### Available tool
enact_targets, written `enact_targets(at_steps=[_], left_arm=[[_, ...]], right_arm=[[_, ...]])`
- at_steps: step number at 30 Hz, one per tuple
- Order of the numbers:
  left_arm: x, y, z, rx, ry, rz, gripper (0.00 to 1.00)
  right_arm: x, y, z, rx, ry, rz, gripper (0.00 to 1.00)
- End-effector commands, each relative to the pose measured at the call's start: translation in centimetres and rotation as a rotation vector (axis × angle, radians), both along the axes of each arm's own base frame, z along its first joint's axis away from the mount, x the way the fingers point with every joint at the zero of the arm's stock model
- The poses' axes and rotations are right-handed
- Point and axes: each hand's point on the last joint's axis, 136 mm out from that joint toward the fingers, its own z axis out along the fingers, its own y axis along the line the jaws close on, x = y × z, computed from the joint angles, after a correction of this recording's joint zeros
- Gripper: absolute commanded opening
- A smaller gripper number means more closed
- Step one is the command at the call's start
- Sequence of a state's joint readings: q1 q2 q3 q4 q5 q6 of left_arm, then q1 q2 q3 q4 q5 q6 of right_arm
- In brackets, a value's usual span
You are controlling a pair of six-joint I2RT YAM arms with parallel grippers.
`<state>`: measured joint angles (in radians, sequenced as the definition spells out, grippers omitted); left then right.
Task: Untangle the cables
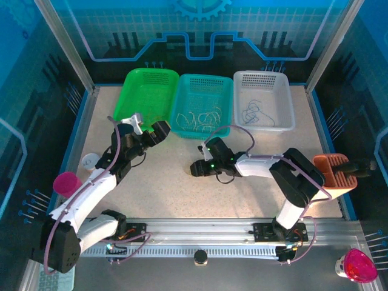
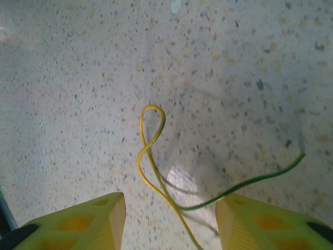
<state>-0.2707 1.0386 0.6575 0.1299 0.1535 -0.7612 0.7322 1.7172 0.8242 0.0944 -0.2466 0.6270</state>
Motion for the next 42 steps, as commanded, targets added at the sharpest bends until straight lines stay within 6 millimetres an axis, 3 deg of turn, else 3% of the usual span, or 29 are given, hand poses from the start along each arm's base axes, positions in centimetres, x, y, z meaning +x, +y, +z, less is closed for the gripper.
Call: enact_targets(at_steps=[1, 6, 10, 13, 20, 29, 37, 42], left_arm=[[-0.1, 0.0, 0.9, -0.014, -0.037, 0.006, 0.99], [-0.4, 0.0, 1.3, -0.015, -0.043, 0.004, 0.99], [-0.5, 0.0, 1.4, -0.015, -0.047, 0.002, 0.99], [-0.6, -0.1, 1.6, -0.015, -0.048, -0.007, 0.99], [-1.0, -0.8, 2.3, -0.028, -0.048, -0.052, 0.99], [-1.9, -3.1, 3.6, -0.064, -0.039, -0.17, 0.99], [-2.8, -7.0, 4.8, -0.094, -0.034, -0.294, 0.99], [-3.3, -9.8, 4.3, -0.102, -0.021, -0.354, 0.99]], right_arm=[[0.8, 1.4, 0.1, 0.028, -0.002, -0.008, 0.49], [1.6, 1.3, -0.5, 0.029, 0.005, -0.035, 0.41], [1.9, 1.3, -0.4, 0.04, 0.006, -0.038, 0.14], [1.9, 1.3, 0.4, 0.056, -0.009, -0.025, 0.01], [1.0, 1.1, 3.2, 0.082, -0.078, 0.04, 0.0], [-1.0, 0.0, 9.7, 0.11, -0.349, 0.216, 0.0], [-3.6, -1.4, 14.6, 0.163, -0.544, 0.327, 0.0], [-4.1, -2.2, 15.8, 0.167, -0.574, 0.317, 0.0]])
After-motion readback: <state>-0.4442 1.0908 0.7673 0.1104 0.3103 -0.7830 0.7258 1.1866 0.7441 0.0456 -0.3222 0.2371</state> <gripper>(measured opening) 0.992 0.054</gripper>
